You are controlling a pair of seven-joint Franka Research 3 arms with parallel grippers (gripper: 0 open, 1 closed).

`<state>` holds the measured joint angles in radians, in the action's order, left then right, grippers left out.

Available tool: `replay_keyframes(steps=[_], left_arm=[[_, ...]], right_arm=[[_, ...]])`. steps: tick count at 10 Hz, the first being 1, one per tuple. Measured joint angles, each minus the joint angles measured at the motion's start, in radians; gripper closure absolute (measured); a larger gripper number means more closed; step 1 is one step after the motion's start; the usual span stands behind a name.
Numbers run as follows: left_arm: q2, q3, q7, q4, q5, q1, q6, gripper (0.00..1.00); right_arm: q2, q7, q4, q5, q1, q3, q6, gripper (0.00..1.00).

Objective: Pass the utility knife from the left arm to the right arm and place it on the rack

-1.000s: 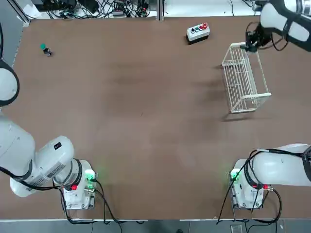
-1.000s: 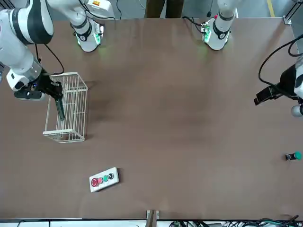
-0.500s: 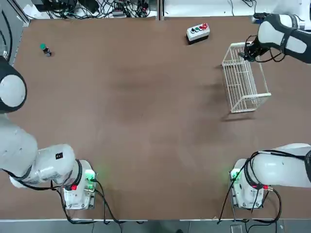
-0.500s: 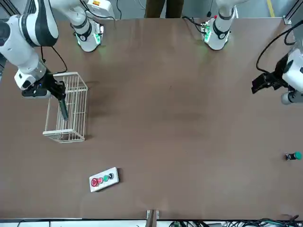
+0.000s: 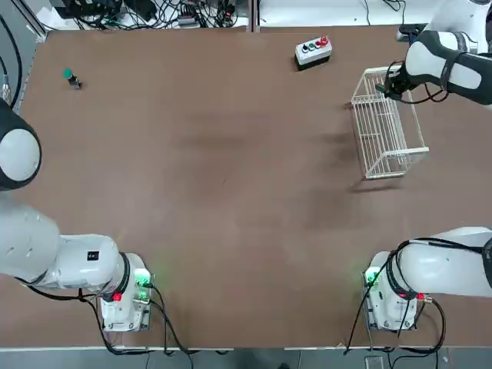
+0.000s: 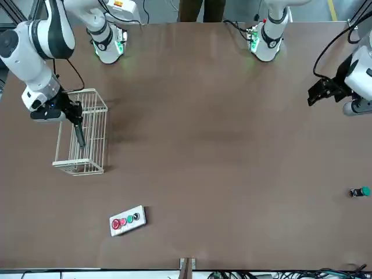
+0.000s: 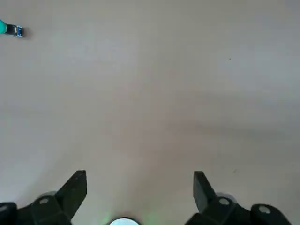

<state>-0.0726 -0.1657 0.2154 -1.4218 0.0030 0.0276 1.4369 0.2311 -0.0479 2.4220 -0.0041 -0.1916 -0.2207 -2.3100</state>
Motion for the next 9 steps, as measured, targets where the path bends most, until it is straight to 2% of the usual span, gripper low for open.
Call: replay_keyframes(steps=[3, 9], left_arm=[[0.000, 0.001, -0.051, -0.003, -0.017, 0.001, 0.002, 0.00], [-0.003, 0.012, -0.079, -0.018, -0.017, 0.005, -0.004, 0.00]], right_arm=[[-0.005, -0.042, 0.046, 0.000, 0.000, -0.030, -0.063, 0.58], [-0.029, -0.047, 0.083, 0.000, 0.000, -0.032, -0.114, 0.58]])
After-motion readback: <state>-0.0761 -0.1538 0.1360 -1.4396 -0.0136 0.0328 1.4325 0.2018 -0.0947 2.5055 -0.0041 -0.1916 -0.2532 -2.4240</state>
